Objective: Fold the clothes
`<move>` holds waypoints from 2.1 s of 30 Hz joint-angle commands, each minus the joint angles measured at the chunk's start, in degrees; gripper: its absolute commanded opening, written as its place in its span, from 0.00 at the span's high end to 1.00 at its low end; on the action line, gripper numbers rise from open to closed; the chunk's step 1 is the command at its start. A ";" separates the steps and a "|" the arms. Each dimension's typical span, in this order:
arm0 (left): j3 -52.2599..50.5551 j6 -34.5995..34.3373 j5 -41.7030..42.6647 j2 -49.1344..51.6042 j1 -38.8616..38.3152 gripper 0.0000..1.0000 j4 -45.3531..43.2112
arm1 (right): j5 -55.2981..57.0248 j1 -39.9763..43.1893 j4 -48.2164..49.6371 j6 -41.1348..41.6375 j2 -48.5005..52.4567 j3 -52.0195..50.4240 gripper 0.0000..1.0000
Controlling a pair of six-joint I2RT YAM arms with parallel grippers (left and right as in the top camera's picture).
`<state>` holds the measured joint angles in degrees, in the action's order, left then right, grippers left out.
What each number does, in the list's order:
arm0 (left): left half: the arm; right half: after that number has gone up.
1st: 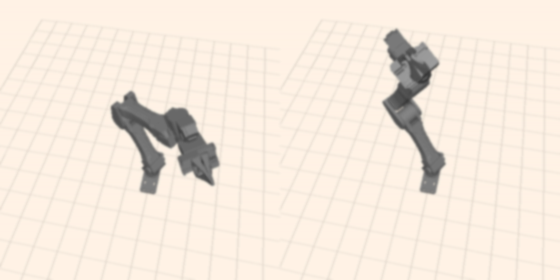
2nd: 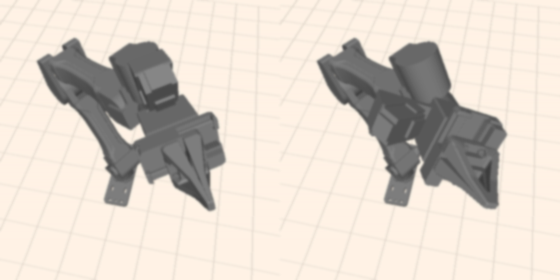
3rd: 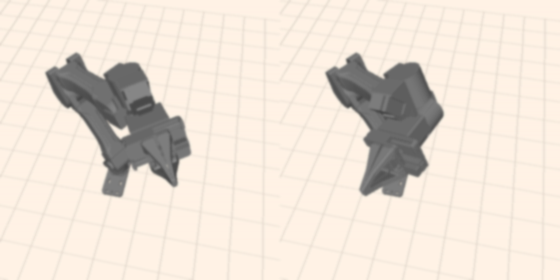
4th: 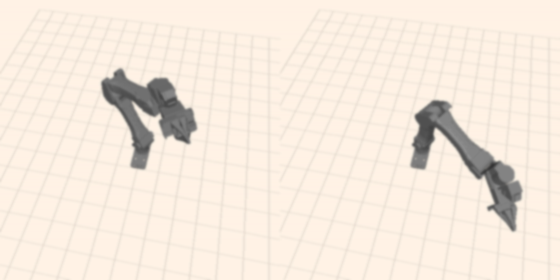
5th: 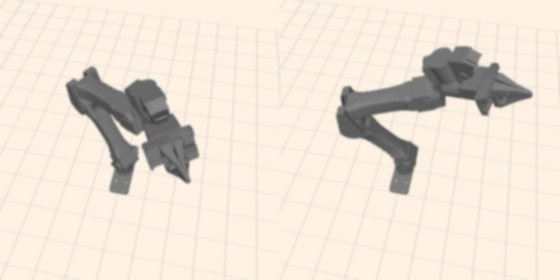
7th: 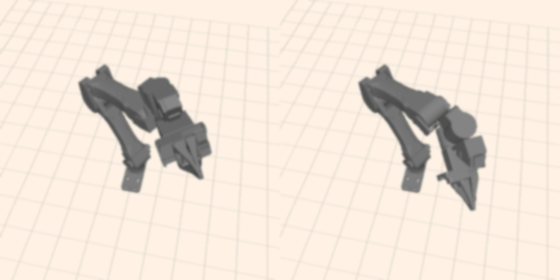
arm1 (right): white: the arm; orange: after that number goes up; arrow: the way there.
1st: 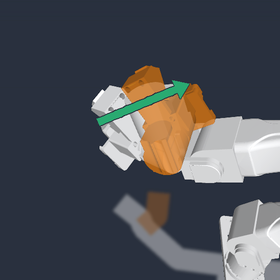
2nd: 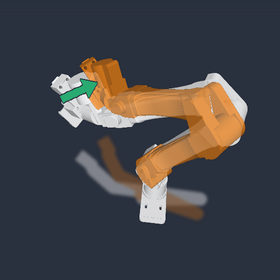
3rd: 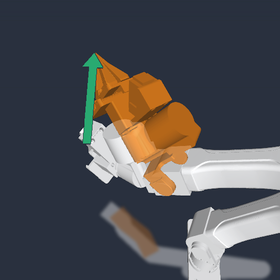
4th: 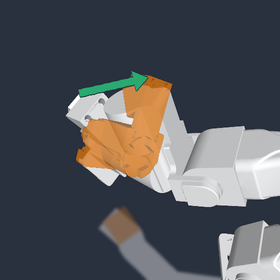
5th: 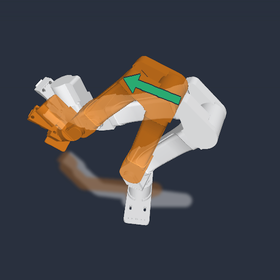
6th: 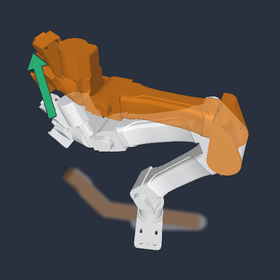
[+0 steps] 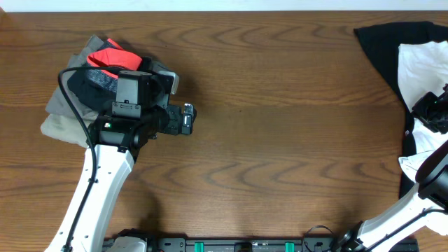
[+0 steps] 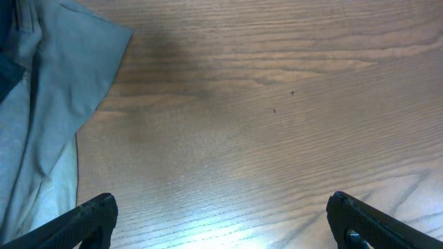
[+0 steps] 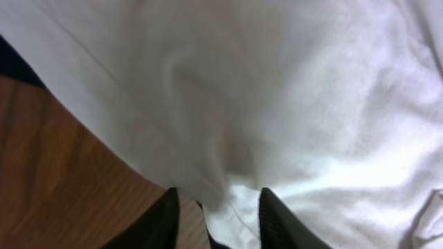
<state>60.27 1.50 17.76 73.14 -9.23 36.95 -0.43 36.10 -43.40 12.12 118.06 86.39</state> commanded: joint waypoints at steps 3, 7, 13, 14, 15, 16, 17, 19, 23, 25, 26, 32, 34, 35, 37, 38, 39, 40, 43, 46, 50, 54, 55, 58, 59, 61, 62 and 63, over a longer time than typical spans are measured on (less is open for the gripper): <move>1.25 0.28 -0.44 -0.17 -0.17 0.02 0.17 | 0.66 0.59 1.73 -0.15 -0.31 -1.70 0.76; 1.25 0.28 -0.44 -0.17 -0.17 0.02 0.15 | 0.22 0.96 1.51 -0.17 -0.31 -1.75 0.65; 1.25 0.28 -0.31 -0.17 -0.17 0.02 0.35 | 0.17 1.03 1.40 -0.15 -0.37 -1.68 0.99; 1.25 0.28 -0.31 -0.17 -0.17 0.02 0.42 | -0.20 1.03 1.20 -0.15 -0.55 -1.49 0.99; 1.25 0.31 -0.31 -0.17 -0.17 0.02 0.42 | -1.22 1.03 0.96 -0.17 -0.98 -1.20 0.99; 1.25 0.31 -0.31 -0.17 -0.17 0.02 0.37 | -3.80 1.01 0.85 -0.17 -2.12 -0.81 0.99; 1.25 0.33 -0.31 -0.17 -0.17 0.02 0.33 | -5.77 1.01 0.85 -0.20 -3.08 -0.63 0.99; 1.25 0.33 -0.33 -0.17 -0.17 0.02 0.28 | -13.27 1.01 0.87 -0.96 -6.73 -0.22 0.99; 1.25 0.33 -0.46 -0.17 -0.17 0.02 0.04 | -29.46 0.07 2.25 -1.46 -15.30 -0.22 0.99; 1.25 0.33 -0.50 -0.17 -0.17 0.02 0.07 | -32.15 -1.70 2.32 -1.46 -19.19 -0.22 0.99; 1.25 0.33 -0.50 -0.17 -0.17 0.02 0.07 | -32.15 -3.13 2.14 -1.46 -20.90 -0.22 0.99; 1.25 0.33 -0.48 -0.17 -0.17 0.02 0.09 | -31.89 -14.56 0.70 -1.46 -24.02 -0.24 0.99; 1.25 0.33 -0.48 -0.17 -0.17 0.02 0.09 | -31.67 -18.69 0.52 -1.49 -23.54 -0.26 0.99; 1.25 0.33 -0.48 -0.17 -0.17 0.02 0.11 | -30.58 -21.29 0.57 -1.53 -23.21 -0.26 0.99; 1.25 0.33 -0.48 -0.17 -0.17 0.02 0.09 | -27.80 -25.51 0.76 -2.47 -22.67 -0.26 0.99; 1.25 0.33 -0.48 -0.17 -0.17 0.02 0.09 | -25.70 -27.23 0.74 -2.82 -22.47 -0.26 0.99; 1.25 0.31 -0.48 -0.17 -0.17 0.02 0.09 | -23.58 -28.96 0.68 -2.78 -22.38 -0.26 0.99; 1.25 0.31 -0.48 -0.17 -0.17 0.02 0.11 | -23.52 -30.23 0.79 -2.97 -22.32 -0.26 0.99; 1.25 0.33 -0.48 -0.17 -0.17 0.02 0.02 | -28.26 -34.36 2.71 -8.13 -22.32 -0.26 0.99; 1.25 0.33 -0.48 -0.17 -0.17 0.02 -0.11 | -22.91 -36.68 3.32 -9.01 -22.51 -0.24 0.99; 1.25 0.33 -0.48 -0.17 -0.17 0.02 0.11 | -10.91 -34.64 1.42 -6.69 -22.93 -0.24 0.99; 1.25 0.33 -0.50 -0.17 -0.17 0.02 0.02 | -2.38 -26.86 0.11 -3.76 -23.02 -0.24 0.99; 1.25 0.33 -0.48 -0.17 -0.17 0.02 -0.09 | -0.15 -24.06 0.33 -2.91 -23.02 -0.24 0.99; 1.25 0.35 -0.48 -0.17 -0.17 0.02 -0.35 | 4.59 -14.36 0.04 0.09 -23.26 0.92 0.99; 1.25 0.33 -0.48 -0.17 -0.17 0.02 -0.33 | 4.09 -11.54 -0.20 0.48 -23.47 1.55 0.99; 1.25 0.33 -0.48 -0.17 -0.17 0.02 -0.31 | 1.46 -5.60 -0.81 0.76 -24.26 3.50 0.99; 1.25 0.33 -0.48 -0.17 -0.17 0.02 -0.33 | -0.50 -2.99 -1.07 0.76 -24.59 4.66 0.99; 1.25 0.33 -0.48 -0.17 -0.17 0.02 -0.37 | -2.51 -1.05 -1.27 0.74 -24.83 5.77 0.99</move>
<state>60.27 1.50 17.61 73.14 -9.23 36.67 -2.59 29.78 -44.88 10.81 96.14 87.42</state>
